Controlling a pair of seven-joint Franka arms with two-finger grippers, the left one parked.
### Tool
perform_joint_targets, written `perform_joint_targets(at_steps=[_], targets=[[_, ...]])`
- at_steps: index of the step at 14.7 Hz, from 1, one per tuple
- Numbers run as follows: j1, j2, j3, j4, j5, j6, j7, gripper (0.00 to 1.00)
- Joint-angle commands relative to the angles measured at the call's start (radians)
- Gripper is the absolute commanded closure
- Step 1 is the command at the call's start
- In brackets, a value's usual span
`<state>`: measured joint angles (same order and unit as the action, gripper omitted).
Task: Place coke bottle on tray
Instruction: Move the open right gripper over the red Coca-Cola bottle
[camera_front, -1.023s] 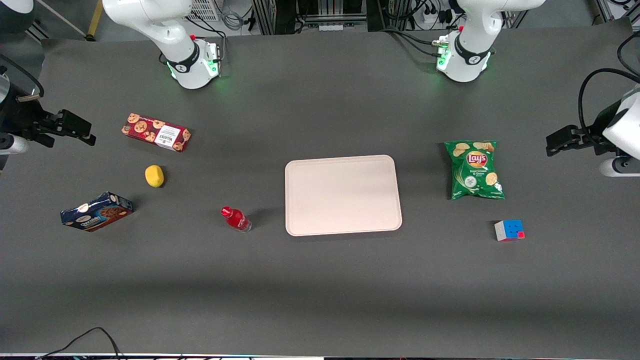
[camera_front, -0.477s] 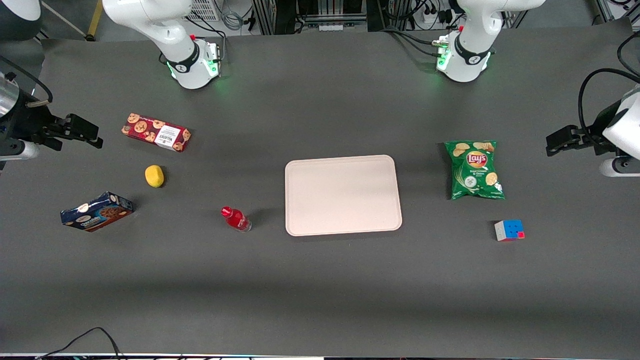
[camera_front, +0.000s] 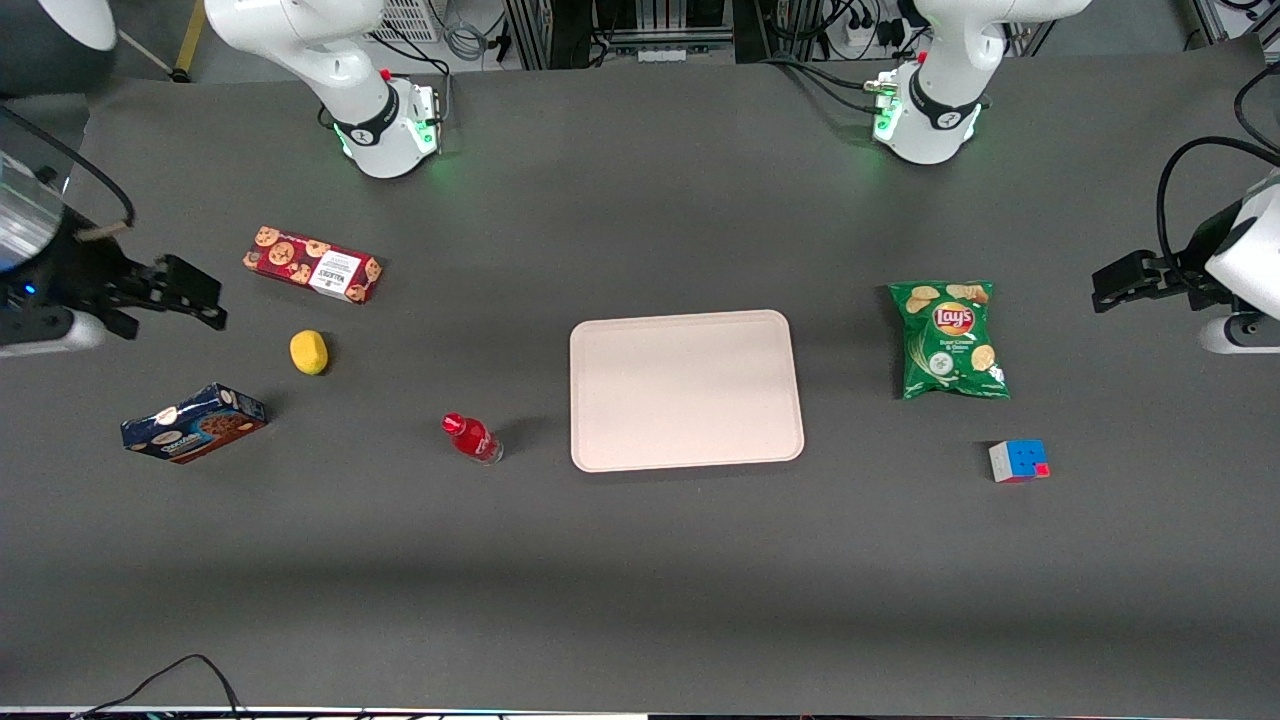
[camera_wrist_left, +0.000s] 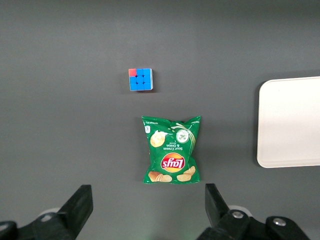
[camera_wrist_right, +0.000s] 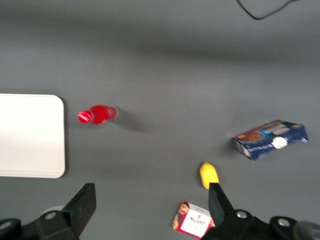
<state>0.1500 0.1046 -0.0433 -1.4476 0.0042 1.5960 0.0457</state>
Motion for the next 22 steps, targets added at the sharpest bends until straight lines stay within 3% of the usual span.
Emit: perform_joint_targets(at_steps=[1,5,9,12,22], targets=[[0.040,0.170,0.058,0.147,-0.012,-0.004,0.092,0.00],[0.048,0.320,0.129,0.170,-0.016,0.103,0.198,0.00],[0.100,0.392,0.135,0.127,-0.027,0.205,0.296,0.00],[0.120,0.397,0.146,0.026,-0.084,0.287,0.298,0.00],[0.109,0.297,0.161,-0.344,-0.084,0.628,0.306,0.00]])
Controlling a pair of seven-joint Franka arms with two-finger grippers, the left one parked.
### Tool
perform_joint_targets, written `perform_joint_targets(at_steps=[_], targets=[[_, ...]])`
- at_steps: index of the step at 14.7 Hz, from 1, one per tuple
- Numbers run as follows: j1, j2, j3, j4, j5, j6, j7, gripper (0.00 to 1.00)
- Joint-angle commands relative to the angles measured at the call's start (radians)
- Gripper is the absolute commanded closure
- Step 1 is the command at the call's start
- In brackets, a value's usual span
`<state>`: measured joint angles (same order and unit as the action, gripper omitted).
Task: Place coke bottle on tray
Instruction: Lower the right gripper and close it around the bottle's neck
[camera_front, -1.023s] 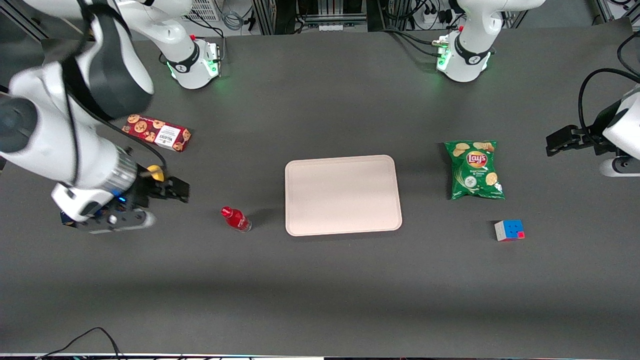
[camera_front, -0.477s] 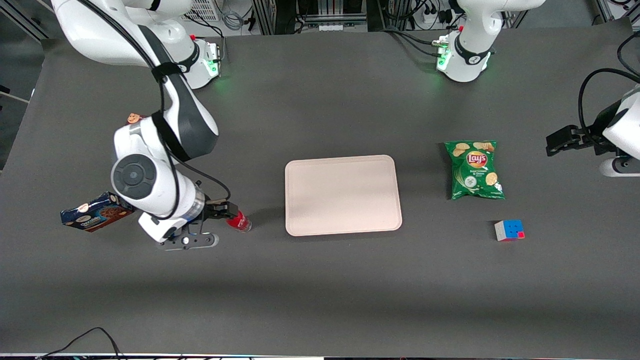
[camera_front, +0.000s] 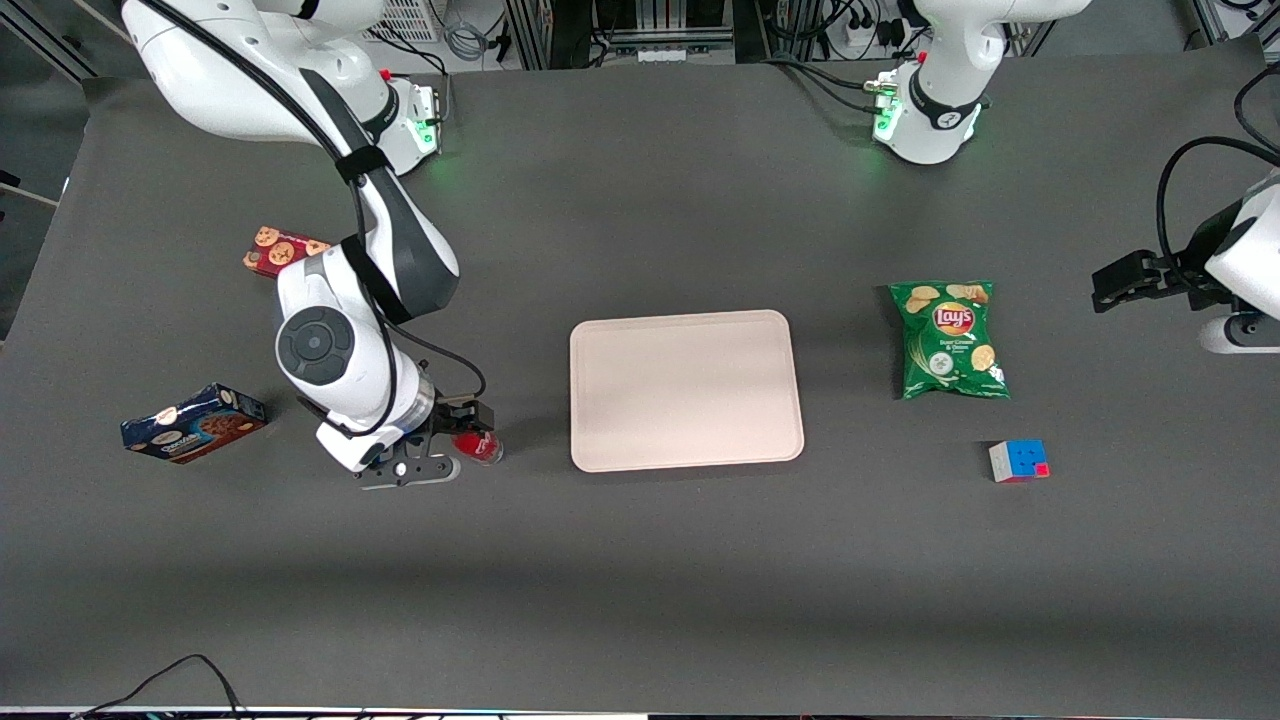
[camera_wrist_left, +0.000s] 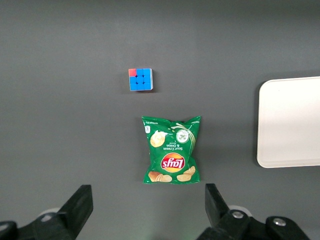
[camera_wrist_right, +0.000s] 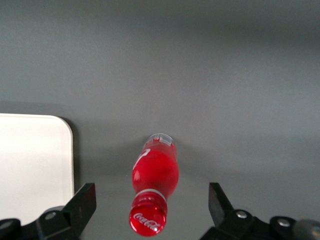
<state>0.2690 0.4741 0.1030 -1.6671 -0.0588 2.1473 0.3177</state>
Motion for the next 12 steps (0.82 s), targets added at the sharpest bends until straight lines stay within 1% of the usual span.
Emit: perform_joint_targets(at_steps=[1,3,4,5,6,7,8,12], targets=[[-0.008,-0.075,0.015,-0.141,-0.021,0.089,0.034,0.00],[-0.005,-0.083,0.015,-0.148,-0.021,0.089,0.034,0.00],[-0.007,-0.083,0.015,-0.148,-0.021,0.089,0.034,0.06],[-0.007,-0.083,0.015,-0.148,-0.021,0.089,0.034,0.31],[-0.005,-0.080,0.015,-0.146,-0.023,0.091,0.034,0.61],[-0.005,-0.078,0.015,-0.145,-0.023,0.091,0.034,0.86],[-0.007,-0.074,0.015,-0.142,-0.023,0.091,0.032,1.00],[-0.007,-0.071,0.015,-0.142,-0.023,0.095,0.032,1.00]])
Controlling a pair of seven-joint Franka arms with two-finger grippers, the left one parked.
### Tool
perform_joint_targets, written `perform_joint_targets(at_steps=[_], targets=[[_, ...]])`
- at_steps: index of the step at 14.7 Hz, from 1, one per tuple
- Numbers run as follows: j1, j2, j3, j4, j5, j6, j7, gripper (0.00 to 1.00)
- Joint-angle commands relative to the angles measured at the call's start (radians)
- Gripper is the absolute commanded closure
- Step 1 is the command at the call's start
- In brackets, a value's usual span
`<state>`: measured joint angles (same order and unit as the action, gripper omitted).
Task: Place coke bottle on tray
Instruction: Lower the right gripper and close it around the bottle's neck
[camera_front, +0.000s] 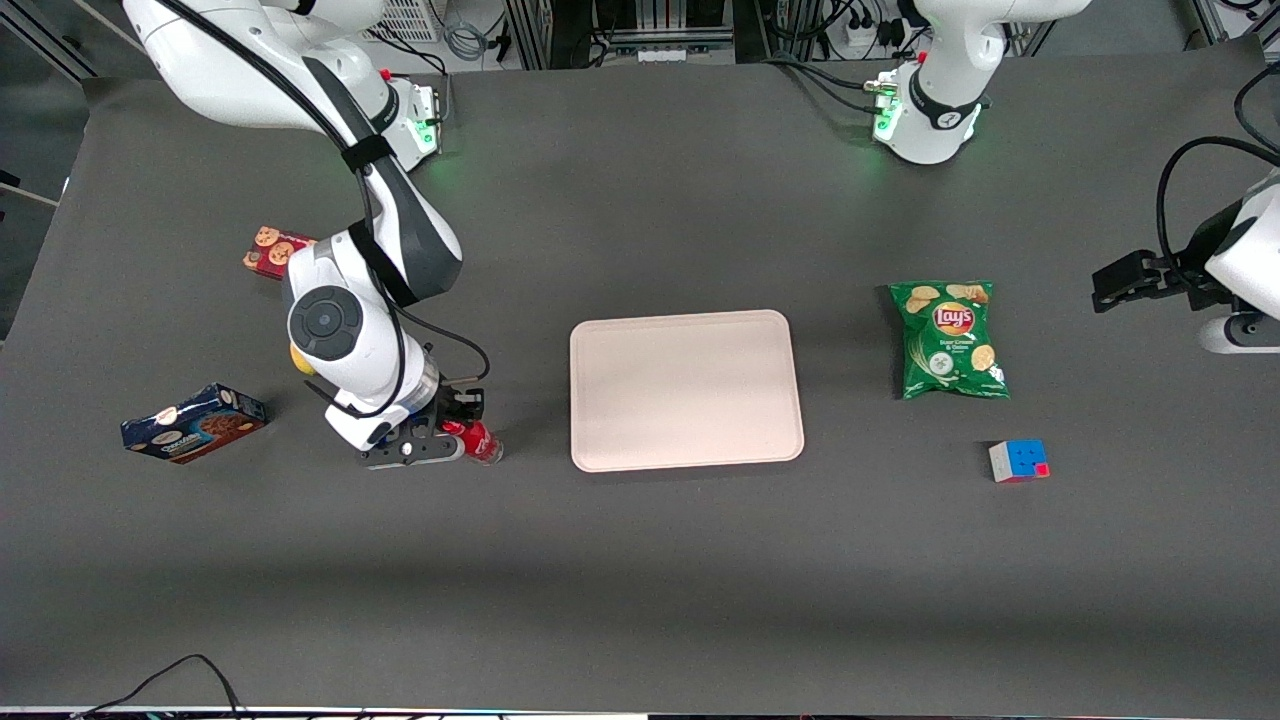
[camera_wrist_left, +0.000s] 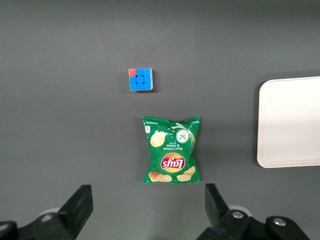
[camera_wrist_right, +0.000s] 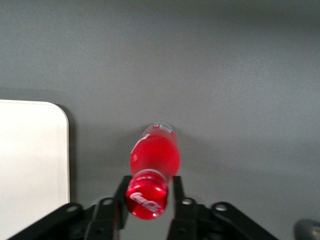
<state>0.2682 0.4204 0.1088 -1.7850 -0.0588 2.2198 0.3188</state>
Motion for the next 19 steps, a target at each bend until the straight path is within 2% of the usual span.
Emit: perform_joint_targets(at_steps=[1,6,8,11,14,19], targets=[[-0.004,-0.022,0.009,-0.024,-0.022,0.024,0.031,1.00],[-0.009,-0.072,0.009,0.012,-0.022,-0.012,0.034,1.00],[-0.006,-0.095,0.011,0.091,-0.019,-0.148,0.036,1.00],[-0.009,-0.143,0.064,0.173,-0.018,-0.310,0.036,1.00],[-0.007,-0.198,0.103,0.188,-0.006,-0.322,0.087,1.00],[0.008,-0.082,0.215,0.421,-0.012,-0.425,0.244,1.00]])
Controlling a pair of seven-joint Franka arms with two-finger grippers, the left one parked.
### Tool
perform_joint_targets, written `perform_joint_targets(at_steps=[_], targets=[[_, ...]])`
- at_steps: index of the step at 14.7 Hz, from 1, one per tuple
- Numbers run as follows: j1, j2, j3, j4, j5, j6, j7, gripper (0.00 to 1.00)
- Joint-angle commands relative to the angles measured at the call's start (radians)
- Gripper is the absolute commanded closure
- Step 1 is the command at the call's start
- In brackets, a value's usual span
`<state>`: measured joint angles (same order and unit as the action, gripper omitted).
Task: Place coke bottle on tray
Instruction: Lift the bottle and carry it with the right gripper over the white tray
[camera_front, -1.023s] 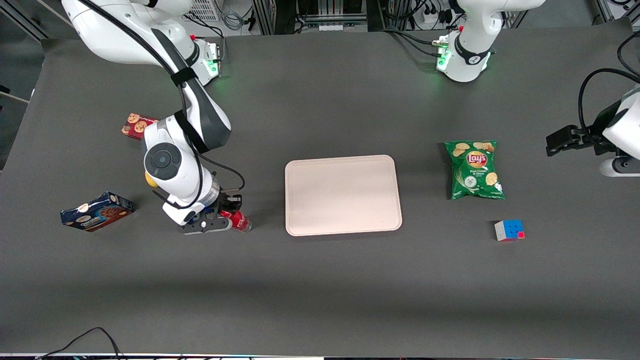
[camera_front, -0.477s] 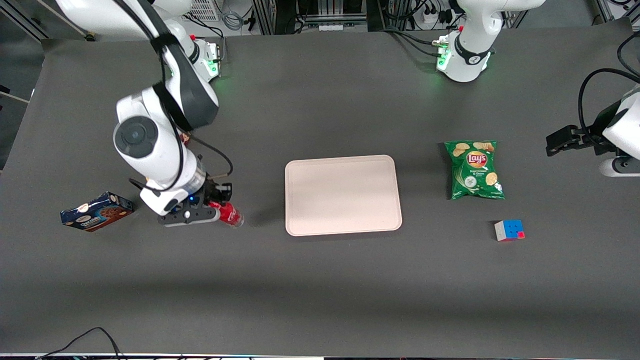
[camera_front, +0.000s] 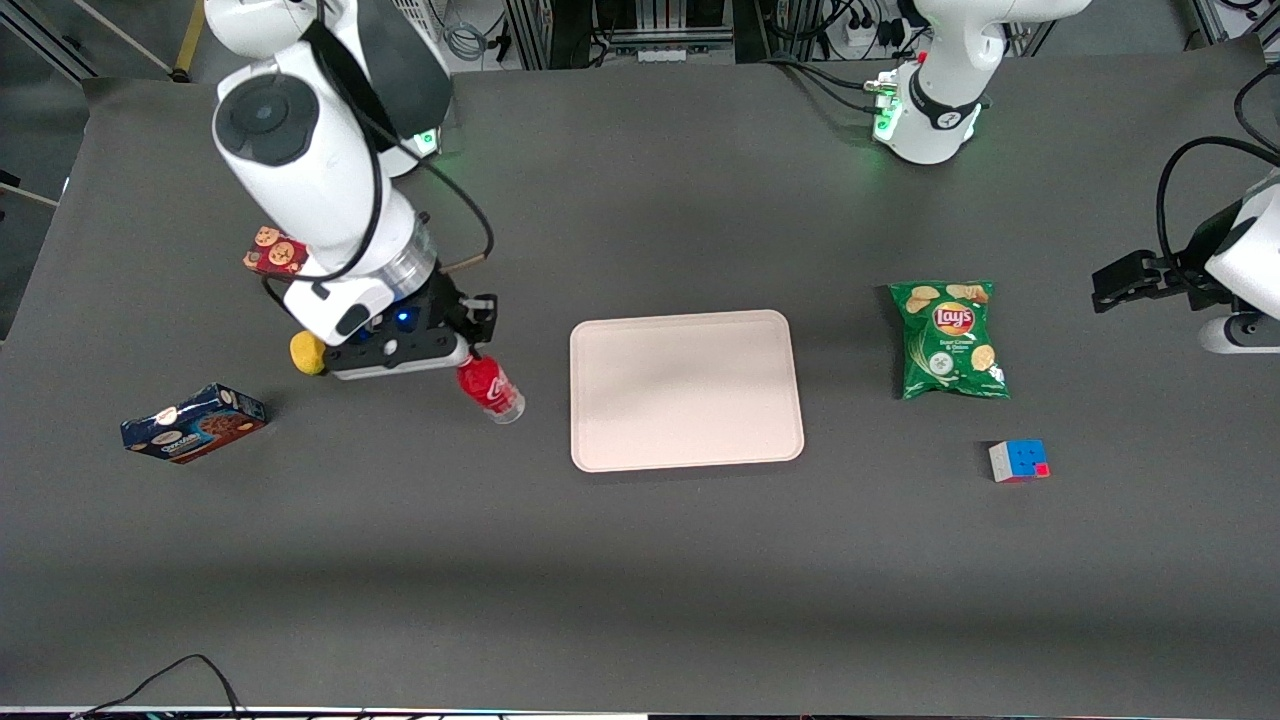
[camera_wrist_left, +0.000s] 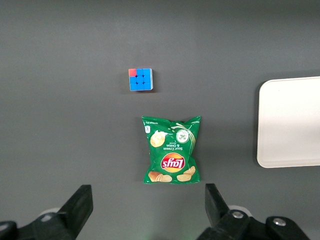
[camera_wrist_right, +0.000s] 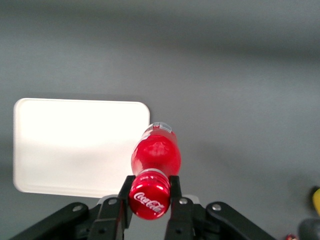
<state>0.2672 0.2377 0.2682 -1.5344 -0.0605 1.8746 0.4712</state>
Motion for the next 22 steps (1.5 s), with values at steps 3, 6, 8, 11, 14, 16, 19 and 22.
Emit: perform_joint_targets(at_steps=[3,6,8,11,14,16,19,22], targets=[[0.079,0.196,0.068,0.270,-0.019,-0.098,0.214,1.00],[0.139,0.297,0.068,0.292,-0.082,-0.083,0.308,1.00],[0.167,0.353,0.069,0.287,-0.127,-0.039,0.365,1.00],[0.176,0.414,0.069,0.281,-0.168,-0.019,0.380,1.00],[0.172,0.431,0.069,0.269,-0.187,-0.018,0.379,1.00],[0.161,0.434,0.069,0.251,-0.185,0.000,0.377,1.00],[0.156,0.436,0.068,0.214,-0.183,0.063,0.379,1.00],[0.155,0.436,0.066,0.192,-0.183,0.081,0.383,1.00]])
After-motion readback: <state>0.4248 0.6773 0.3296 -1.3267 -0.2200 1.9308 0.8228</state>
